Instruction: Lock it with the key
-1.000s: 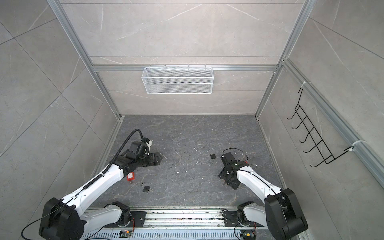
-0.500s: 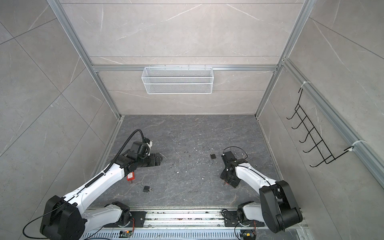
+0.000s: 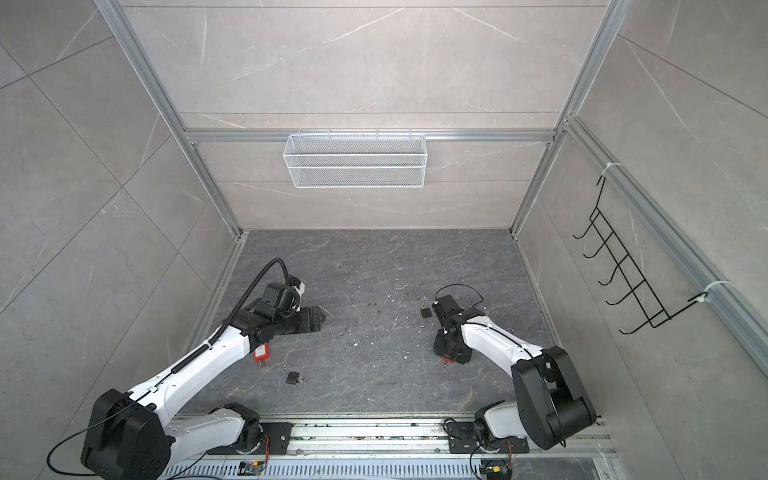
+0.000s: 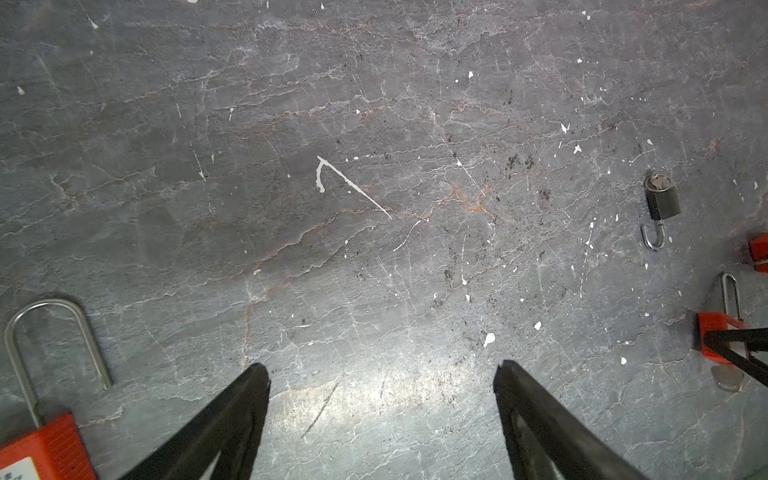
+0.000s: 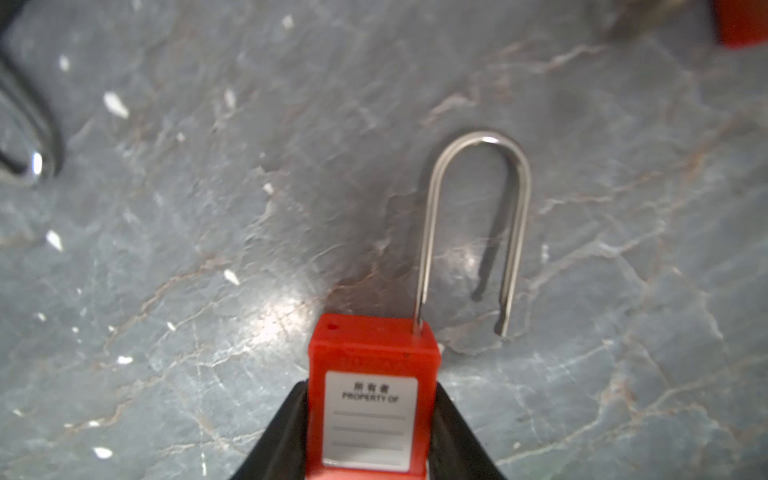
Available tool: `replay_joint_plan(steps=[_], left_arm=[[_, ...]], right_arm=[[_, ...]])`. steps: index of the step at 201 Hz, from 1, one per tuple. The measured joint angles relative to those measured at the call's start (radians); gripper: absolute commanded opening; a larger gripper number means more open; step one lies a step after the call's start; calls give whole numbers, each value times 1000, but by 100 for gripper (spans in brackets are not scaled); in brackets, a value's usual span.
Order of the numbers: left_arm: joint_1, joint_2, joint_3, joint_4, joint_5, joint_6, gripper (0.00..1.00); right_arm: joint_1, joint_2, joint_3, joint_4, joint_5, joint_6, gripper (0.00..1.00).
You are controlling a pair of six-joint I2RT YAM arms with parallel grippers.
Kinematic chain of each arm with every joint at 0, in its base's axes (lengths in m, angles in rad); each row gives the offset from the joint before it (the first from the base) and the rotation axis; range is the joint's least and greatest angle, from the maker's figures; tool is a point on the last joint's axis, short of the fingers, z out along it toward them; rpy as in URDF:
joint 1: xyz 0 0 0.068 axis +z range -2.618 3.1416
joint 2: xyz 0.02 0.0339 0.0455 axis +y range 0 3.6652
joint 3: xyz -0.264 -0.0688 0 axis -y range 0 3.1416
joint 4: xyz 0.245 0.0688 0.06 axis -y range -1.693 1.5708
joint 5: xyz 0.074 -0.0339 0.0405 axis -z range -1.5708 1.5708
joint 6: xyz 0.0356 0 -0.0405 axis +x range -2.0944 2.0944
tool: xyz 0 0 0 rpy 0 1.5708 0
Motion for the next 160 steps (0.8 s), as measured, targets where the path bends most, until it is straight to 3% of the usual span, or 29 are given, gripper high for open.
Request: replay_joint_plan(steps=[93, 160], left_arm=[[0, -1, 0, 0, 0, -1, 87], [0, -18, 0, -19, 0, -19, 87]], right_arm=[[210, 99, 91, -17, -25, -200, 37], [296, 144, 127, -30, 12, -220, 42]])
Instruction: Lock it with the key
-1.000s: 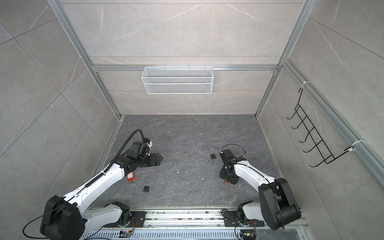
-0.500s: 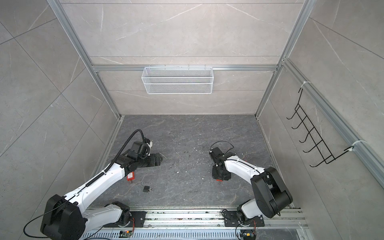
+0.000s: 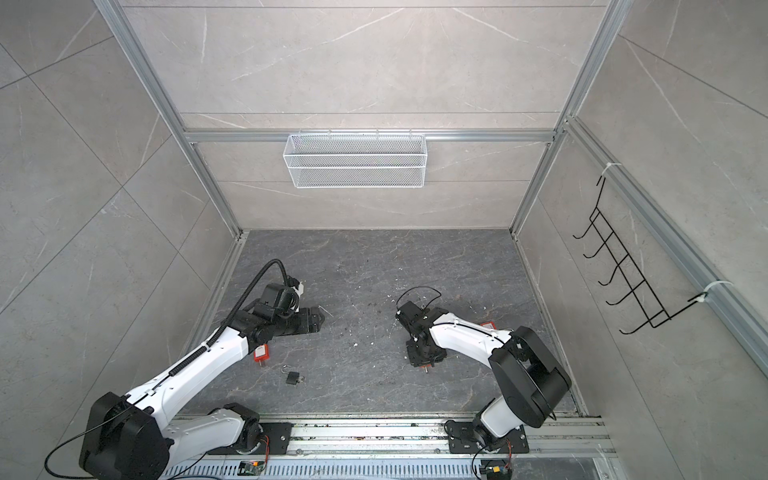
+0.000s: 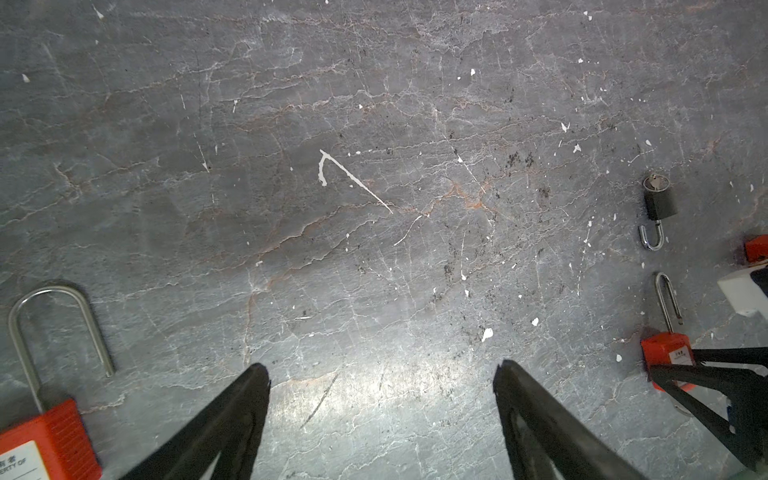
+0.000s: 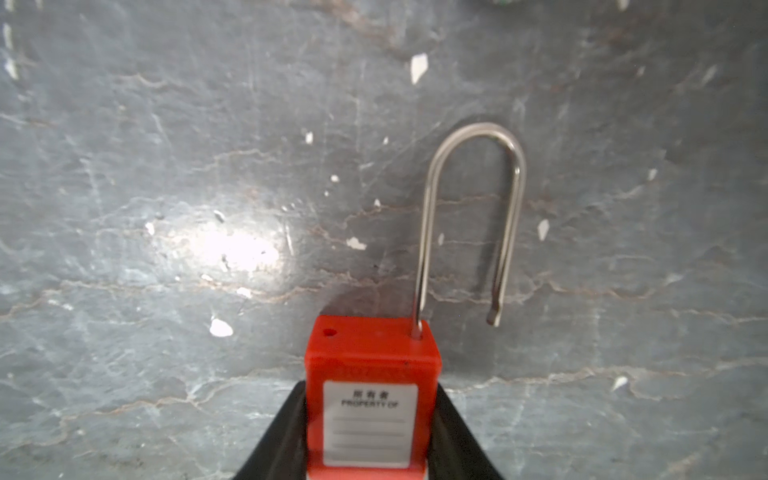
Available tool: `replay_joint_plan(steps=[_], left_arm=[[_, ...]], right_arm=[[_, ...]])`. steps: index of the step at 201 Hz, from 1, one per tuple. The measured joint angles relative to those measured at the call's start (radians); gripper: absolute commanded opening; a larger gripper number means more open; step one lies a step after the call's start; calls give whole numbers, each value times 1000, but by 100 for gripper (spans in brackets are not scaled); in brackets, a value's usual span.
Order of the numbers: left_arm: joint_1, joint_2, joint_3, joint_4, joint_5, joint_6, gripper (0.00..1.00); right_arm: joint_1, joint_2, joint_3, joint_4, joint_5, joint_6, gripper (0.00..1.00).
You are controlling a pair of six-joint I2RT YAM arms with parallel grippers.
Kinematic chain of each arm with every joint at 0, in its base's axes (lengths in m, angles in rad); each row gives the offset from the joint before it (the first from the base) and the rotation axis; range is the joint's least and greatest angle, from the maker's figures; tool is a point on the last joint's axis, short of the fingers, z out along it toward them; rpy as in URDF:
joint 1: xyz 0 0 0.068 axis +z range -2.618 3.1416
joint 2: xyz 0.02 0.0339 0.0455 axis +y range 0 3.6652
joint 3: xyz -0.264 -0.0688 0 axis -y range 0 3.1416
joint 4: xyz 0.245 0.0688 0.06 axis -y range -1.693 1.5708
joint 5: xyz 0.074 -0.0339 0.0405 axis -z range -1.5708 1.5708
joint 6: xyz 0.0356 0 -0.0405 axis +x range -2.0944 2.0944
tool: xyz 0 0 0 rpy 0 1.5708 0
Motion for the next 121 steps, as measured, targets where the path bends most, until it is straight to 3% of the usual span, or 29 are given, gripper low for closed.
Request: replay_joint_plan(steps=[39, 89, 121], left_arm=[[-3, 0, 0, -1, 1, -3, 87], [-6, 2, 0, -1, 2, -3, 87], [-6, 2, 0, 3, 9, -2, 87]], right_arm=[[2, 27, 5, -3, 18, 29, 48], [2, 31, 5, -3, 18, 41, 38], [15, 21, 10, -11, 35, 10, 37]])
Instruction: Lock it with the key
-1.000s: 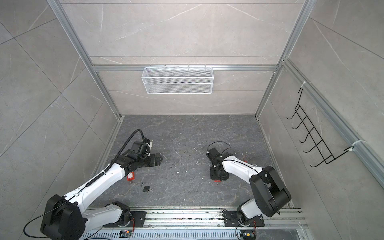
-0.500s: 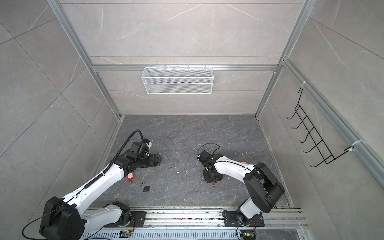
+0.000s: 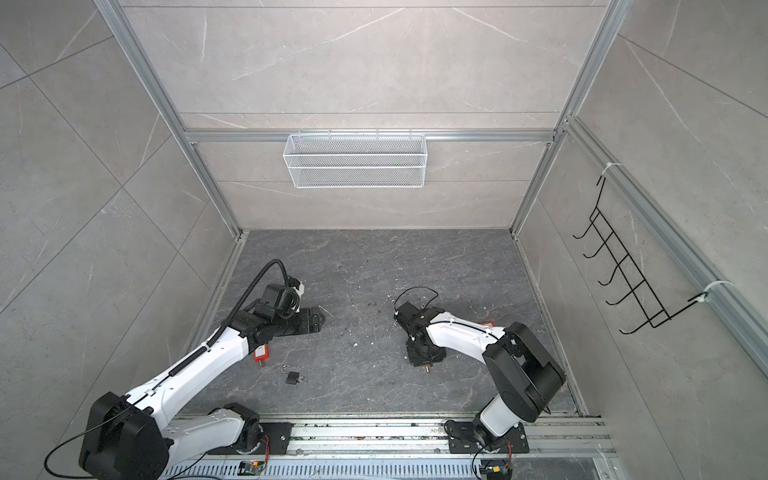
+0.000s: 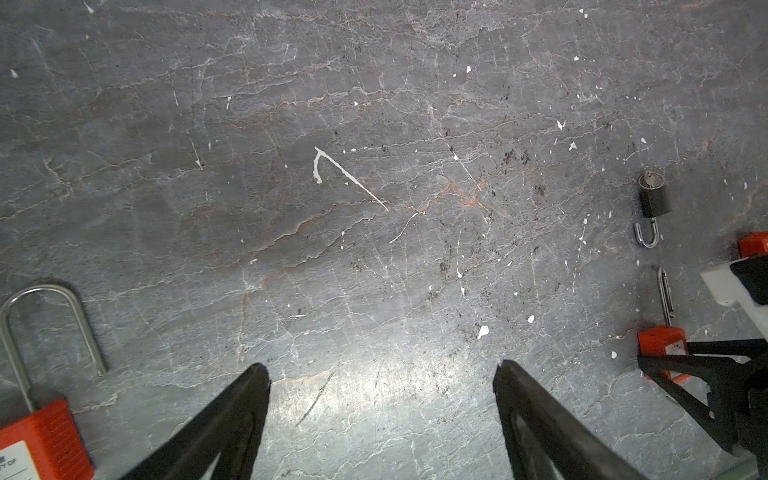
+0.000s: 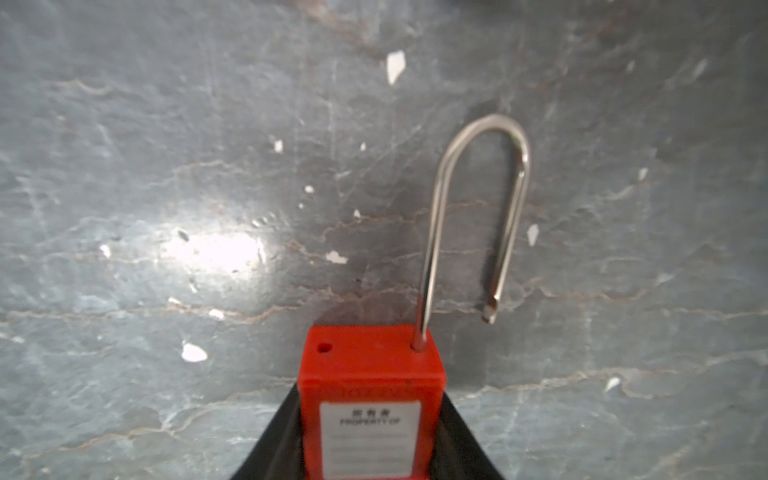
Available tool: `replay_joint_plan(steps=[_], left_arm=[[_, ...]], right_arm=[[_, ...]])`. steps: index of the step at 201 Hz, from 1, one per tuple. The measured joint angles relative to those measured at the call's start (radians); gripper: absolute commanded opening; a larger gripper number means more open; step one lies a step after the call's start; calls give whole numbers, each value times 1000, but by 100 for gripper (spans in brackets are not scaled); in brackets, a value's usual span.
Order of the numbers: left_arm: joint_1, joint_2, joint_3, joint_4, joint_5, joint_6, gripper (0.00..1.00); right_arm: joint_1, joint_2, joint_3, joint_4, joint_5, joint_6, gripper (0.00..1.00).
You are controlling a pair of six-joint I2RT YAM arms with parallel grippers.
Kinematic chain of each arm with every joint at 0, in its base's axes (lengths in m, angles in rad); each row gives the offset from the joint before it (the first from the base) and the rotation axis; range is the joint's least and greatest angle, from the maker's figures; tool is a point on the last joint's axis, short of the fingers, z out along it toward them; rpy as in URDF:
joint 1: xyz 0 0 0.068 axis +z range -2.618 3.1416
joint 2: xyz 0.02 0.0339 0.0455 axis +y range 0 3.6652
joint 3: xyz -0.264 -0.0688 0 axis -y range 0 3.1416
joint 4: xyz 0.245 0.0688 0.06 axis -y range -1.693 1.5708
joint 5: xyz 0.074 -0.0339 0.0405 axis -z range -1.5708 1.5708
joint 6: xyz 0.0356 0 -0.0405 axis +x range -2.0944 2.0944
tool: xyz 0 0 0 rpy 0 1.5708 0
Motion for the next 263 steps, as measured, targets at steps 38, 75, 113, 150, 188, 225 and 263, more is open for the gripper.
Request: replay_joint_plan(steps=[38, 75, 113, 150, 188, 225, 263], left_arm=[[-3, -8, 0, 43, 46, 82, 83], [-11, -109, -24, 152, 152, 263, 81], [-21, -241, -81, 260, 337, 516, 77], [-25, -272, -103, 307, 558, 715, 62], [-43, -240, -104, 325, 736, 837, 59], [-96, -158, -61, 327, 792, 883, 54], [-163, -93, -8, 339, 819, 910, 46]], right_arm=[[60, -133, 77, -31, 0, -113, 35], [100, -264, 201, -45, -72, -318, 32], [105, -294, 267, -97, -158, -555, 31], [107, -336, 274, -143, -276, -766, 30], [111, -383, 287, -166, -360, -890, 29], [121, -386, 291, -179, -394, -944, 29], [129, -386, 291, -179, -400, -965, 29]])
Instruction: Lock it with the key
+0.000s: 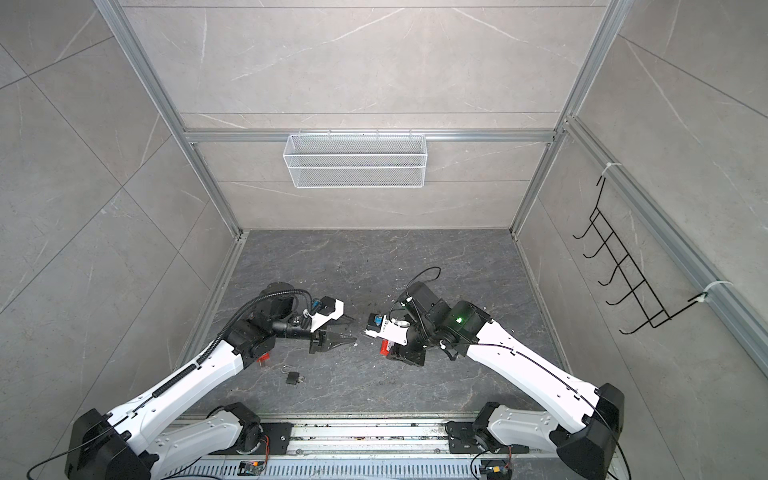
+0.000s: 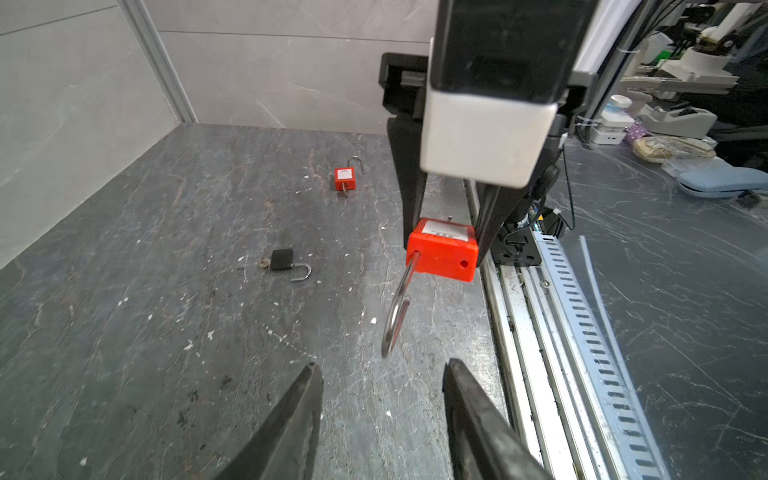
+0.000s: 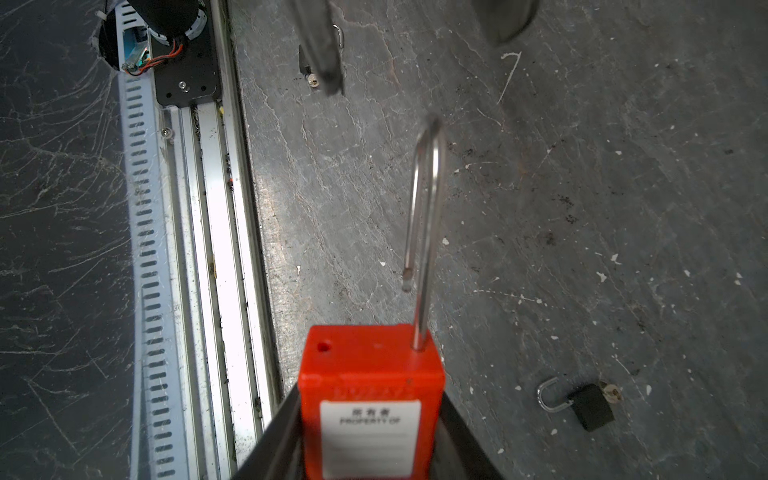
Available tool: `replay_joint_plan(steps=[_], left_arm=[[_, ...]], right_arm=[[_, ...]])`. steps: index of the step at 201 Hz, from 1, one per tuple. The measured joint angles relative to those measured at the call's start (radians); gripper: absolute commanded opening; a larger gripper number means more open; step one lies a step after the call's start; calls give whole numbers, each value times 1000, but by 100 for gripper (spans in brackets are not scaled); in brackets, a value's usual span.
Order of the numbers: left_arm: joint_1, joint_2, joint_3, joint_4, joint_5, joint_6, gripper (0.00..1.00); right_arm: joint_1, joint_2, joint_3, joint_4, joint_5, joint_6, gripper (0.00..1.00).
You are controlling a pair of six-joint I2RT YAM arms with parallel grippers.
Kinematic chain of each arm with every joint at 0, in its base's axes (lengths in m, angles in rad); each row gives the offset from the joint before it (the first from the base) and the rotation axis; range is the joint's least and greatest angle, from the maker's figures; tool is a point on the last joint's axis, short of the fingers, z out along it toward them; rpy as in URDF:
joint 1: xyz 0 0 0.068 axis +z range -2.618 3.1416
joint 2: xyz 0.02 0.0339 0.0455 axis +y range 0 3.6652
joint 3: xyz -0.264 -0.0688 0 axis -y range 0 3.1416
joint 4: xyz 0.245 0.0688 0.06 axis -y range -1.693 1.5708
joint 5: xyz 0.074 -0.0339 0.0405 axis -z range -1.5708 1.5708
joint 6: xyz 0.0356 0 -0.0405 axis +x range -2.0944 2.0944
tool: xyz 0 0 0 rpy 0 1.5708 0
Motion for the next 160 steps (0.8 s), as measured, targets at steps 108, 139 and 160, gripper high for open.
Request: replay_joint_plan(steps=[108, 139, 160], left_arm=[[-60, 64, 22, 0, 10, 19, 24], [-72, 67, 25, 0, 10, 21, 18], [-76, 73, 25, 0, 11, 20, 13]], right_arm=[[12, -3, 0, -1, -6, -19, 28], [16, -3, 3, -13, -6, -22, 28], [16, -3, 9, -18, -6, -29, 28]])
